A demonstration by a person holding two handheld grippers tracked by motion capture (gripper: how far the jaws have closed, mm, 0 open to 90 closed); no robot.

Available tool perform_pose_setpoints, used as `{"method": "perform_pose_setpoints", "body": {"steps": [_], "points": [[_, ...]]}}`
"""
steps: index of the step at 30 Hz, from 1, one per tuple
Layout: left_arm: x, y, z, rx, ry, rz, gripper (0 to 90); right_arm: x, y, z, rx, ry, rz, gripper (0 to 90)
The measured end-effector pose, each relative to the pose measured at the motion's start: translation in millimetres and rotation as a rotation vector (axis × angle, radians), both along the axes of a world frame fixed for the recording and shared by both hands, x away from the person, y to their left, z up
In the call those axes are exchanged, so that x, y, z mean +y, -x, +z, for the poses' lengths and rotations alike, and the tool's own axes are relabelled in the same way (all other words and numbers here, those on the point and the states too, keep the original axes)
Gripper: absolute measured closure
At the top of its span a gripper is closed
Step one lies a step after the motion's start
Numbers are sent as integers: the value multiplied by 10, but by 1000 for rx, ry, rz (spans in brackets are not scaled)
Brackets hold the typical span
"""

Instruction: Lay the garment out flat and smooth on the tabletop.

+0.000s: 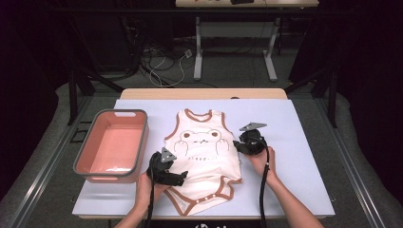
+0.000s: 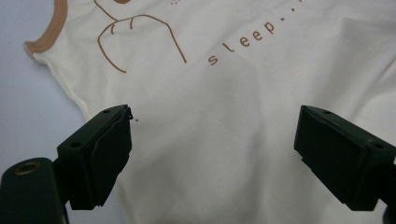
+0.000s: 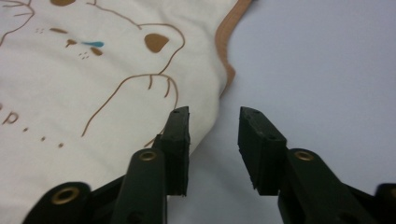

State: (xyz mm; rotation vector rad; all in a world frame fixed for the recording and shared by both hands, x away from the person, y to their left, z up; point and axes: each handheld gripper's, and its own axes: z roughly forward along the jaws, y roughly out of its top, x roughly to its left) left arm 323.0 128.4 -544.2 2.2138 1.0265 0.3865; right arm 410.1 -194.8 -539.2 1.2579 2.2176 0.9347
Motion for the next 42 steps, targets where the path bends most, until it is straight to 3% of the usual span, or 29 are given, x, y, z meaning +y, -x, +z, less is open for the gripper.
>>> {"method": "perform_pose_setpoints", "body": {"steps": [5, 8, 10, 14, 19, 23, 26, 31, 34, 42], "points": [[44, 39, -11, 6, -7, -6, 111, 31, -218, -14, -20, 33, -42, 728], [47, 40, -14, 10, -3, -7, 112, 65, -370, -33, 4, 30, -75, 728], [34, 41, -12, 5, -6, -11, 112, 93, -456, -49, 25, 4, -91, 728], [29, 44, -15, 8, -7, -17, 112, 190, -543, -89, 48, -4, -92, 719], [45, 39, -6, 6, -6, -11, 113, 289, -540, -93, 69, -11, -70, 709], [39, 43, 0, 4, -2, -11, 113, 303, -501, -42, 39, -43, -62, 706], [34, 38, -5, 7, -6, -13, 113, 313, -473, -10, 35, -34, -46, 708], [31, 39, -3, 6, -8, -13, 113, 309, -497, -117, 105, -1, -42, 693], [32, 38, -7, 11, -5, -11, 113, 272, -496, -141, 115, -31, -48, 692], [29, 42, -2, 6, -11, -17, 115, 234, -460, -110, 154, -24, -46, 754]]}}
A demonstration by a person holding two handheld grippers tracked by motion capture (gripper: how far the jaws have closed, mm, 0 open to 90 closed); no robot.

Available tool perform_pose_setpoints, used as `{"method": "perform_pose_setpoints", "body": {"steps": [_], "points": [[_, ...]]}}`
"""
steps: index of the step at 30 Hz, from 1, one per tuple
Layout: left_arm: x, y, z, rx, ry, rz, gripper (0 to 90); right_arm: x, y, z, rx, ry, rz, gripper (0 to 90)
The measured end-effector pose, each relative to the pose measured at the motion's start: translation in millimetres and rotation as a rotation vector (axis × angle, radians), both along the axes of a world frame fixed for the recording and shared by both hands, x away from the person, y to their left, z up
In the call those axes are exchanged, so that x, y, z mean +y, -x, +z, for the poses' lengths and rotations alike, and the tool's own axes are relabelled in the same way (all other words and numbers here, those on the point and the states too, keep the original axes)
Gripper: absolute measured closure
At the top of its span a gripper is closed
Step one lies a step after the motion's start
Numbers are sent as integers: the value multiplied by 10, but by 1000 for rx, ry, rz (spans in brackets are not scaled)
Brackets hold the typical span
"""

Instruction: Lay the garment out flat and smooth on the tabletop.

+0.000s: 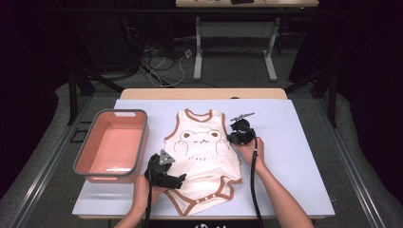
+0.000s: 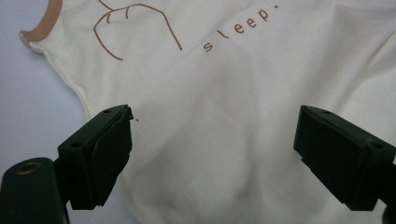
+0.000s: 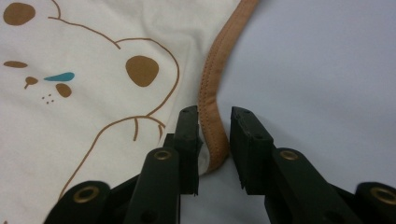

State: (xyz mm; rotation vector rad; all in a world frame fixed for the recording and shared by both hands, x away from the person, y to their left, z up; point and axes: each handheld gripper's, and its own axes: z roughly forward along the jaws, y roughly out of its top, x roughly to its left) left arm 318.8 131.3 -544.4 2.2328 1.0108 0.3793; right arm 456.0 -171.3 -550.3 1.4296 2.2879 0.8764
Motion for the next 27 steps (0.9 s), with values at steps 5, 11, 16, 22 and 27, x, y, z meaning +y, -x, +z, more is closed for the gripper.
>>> {"method": "perform_pose_setpoints", "body": {"steps": [5, 11, 16, 22, 27], "points": [[-16, 2, -4, 5, 2, -5, 116, 4, 9, -1, -12, 10, 27, 877], [-5, -2, -2, 6, 3, -5, 116, -11, -22, 8, -74, 73, -2, 883], [-5, -2, -2, 9, -2, -8, 115, -36, -59, 15, -125, 145, -19, 877], [13, 11, 5, 19, -1, -11, 112, -43, -62, -9, -122, 131, -21, 710], [46, 34, 16, 30, 2, -9, 107, -77, 75, 59, -112, 87, 10, 494]]}}
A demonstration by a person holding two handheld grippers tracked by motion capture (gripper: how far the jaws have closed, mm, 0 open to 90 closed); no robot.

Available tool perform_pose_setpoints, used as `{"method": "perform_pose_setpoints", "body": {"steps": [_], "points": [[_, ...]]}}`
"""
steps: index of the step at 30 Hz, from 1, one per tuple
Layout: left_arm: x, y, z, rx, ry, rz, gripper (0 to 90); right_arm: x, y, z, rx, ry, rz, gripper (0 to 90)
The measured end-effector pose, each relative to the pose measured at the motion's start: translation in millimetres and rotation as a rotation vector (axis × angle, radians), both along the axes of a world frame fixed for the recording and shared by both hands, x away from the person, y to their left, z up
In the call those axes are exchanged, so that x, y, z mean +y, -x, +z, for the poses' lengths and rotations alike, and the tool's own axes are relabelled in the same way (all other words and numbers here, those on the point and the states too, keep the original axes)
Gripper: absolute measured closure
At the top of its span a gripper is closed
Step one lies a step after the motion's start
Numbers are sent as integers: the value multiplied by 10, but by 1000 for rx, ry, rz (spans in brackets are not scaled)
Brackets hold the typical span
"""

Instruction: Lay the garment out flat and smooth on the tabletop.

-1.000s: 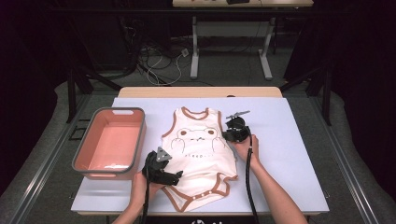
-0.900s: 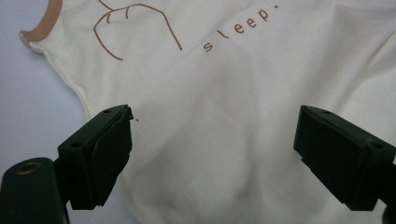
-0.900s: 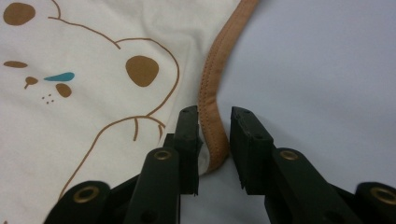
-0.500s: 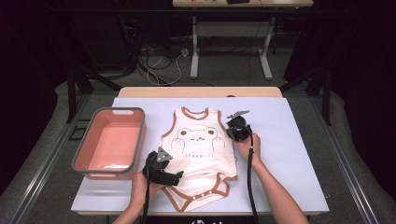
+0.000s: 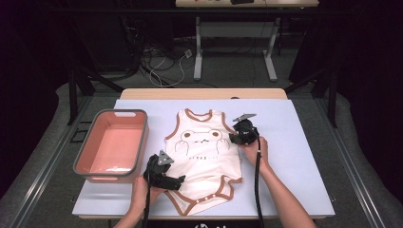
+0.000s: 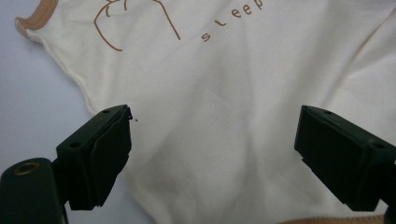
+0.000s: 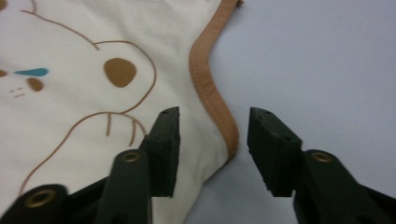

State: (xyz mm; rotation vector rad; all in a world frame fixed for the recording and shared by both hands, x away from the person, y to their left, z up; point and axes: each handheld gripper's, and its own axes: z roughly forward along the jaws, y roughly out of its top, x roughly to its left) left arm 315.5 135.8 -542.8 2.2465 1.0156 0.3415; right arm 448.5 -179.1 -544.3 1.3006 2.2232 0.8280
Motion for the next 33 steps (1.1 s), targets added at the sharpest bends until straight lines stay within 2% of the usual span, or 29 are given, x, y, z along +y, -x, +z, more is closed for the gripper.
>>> {"method": "perform_pose_setpoints", "body": {"steps": [4, 5, 11, 14, 20, 24, 27, 33], "points": [[22, 53, 11, -1, -3, -1, 100, -20, 133, 36, 17, -5, 42, 405], [27, 71, 14, -2, -1, -1, 97, -33, 166, 48, 21, -22, 54, 386], [49, 155, 12, -1, -14, -11, 79, -108, 358, 79, 55, -79, 90, 365], [65, 190, 7, 5, -6, -7, 69, -142, 484, 92, 67, -107, 107, 392], [99, 240, -10, 19, 4, 2, 79, -188, 747, 154, 75, -148, 163, 517], [124, 262, 2, 16, 6, 8, 118, -228, 901, 143, 77, -146, 183, 565], [140, 270, 1, 26, 9, 14, 159, -252, 986, 96, 101, -139, 182, 579], [162, 273, -27, 46, -16, 8, 232, -314, 1048, 61, 117, -129, 163, 620]]}}
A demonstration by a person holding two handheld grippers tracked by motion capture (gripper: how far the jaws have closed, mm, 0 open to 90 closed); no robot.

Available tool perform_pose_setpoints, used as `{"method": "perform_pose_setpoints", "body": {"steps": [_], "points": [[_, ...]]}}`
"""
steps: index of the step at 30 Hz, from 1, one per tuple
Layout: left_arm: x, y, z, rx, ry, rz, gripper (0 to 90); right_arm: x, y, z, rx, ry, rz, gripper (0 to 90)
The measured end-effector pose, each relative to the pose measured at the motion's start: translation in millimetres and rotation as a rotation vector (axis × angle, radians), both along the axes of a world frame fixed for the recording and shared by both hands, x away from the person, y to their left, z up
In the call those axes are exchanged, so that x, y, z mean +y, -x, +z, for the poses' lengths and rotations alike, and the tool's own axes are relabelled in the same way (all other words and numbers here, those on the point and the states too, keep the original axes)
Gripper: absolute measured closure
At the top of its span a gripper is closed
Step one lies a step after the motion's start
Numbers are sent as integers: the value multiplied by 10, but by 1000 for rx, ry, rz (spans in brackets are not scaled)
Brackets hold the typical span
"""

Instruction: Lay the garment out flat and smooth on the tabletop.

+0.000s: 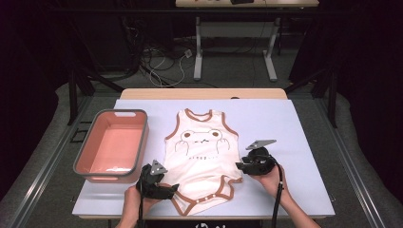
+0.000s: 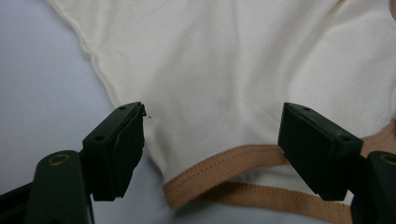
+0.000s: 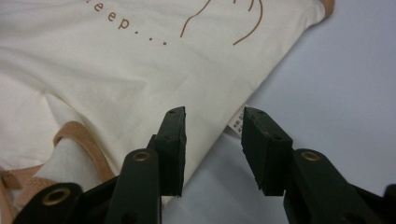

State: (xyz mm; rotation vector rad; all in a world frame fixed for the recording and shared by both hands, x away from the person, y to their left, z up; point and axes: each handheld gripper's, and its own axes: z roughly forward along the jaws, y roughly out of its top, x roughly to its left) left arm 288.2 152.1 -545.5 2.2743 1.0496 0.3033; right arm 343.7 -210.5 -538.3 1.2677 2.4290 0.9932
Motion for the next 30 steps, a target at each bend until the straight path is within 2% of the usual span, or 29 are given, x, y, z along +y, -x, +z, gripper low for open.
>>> {"method": "perform_pose_setpoints", "body": {"steps": [5, 7, 10, 13, 17, 22, 26, 30], "points": [[28, -14, -29, 14, -2, 13, 233, 17, -19, -38, 10, 17, 2, 631], [33, -21, -35, 18, 0, 20, 261, 32, -26, -54, 15, 26, 8, 638], [36, -27, -46, 32, -2, 25, 356, 47, -19, -76, 24, 31, 10, 656], [56, -29, -39, 24, -9, 25, 442, 75, -13, -106, 21, 50, 22, 667], [88, -27, -45, 18, 7, 11, 577, 122, 6, -101, 18, 74, 40, 753], [111, -37, -51, 15, 20, -2, 746, 125, 15, -101, 25, 57, 55, 889], [130, -49, -60, 11, 36, -9, 824, 126, 18, -95, 7, 75, 54, 900], [119, -57, -58, -4, 25, -17, 839, 115, 10, -92, -16, 93, 44, 900]]}}
